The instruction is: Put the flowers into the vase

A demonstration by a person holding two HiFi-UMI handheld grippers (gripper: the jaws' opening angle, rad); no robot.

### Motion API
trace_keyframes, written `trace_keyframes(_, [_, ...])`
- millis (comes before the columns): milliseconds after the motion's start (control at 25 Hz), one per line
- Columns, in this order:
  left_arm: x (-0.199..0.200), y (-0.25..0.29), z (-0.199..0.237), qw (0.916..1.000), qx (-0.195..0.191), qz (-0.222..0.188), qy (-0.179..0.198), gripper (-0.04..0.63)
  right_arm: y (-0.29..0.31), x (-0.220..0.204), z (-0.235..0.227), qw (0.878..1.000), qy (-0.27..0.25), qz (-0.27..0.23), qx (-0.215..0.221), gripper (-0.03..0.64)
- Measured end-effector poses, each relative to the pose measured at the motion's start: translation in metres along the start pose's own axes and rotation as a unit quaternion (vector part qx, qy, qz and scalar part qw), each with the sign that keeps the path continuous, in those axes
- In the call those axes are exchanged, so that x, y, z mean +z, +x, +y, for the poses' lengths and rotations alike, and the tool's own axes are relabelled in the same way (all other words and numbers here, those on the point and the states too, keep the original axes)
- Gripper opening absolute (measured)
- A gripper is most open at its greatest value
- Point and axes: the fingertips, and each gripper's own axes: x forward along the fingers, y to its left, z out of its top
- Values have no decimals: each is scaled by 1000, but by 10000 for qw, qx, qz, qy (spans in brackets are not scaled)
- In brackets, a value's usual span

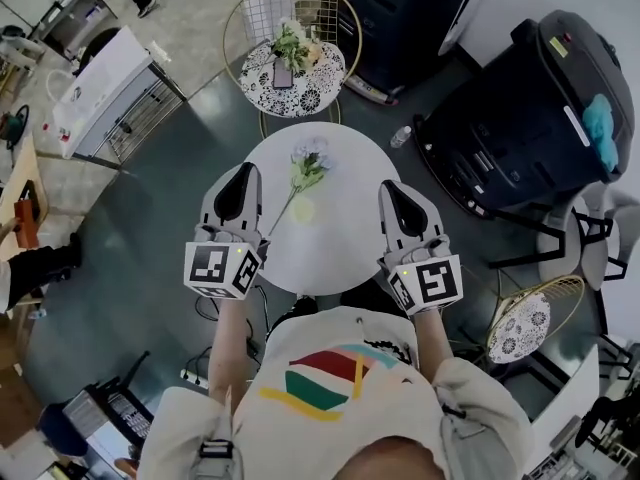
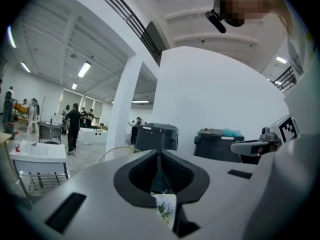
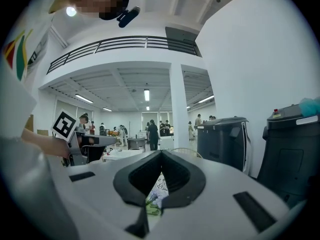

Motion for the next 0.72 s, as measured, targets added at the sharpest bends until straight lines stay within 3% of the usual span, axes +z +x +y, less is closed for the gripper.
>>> trace_keyframes(80, [-15,20,6,9994,-140,152,-283,19,6,-7,-6,9999,27,102,-15,9])
trace_keyframes(160, [-35,43,11,9967,-379,391,-605,148,12,-14,-11,9998,95,179,-29,9])
trace_keyframes(200, [-47,55,13,9940,-529,562,-769,180,14,-18,-13,9997,141,218,-36,9])
trace_keyframes(400, [-126,102,13,9697,-1067,1559,-1549,296,21,-49,-17,9976,418,544,-72,9])
trace_keyframes(720, [-226,132,-8,9415,-1471,2754,-1271,364,29,-97,-21,9929,646,999,-32,9])
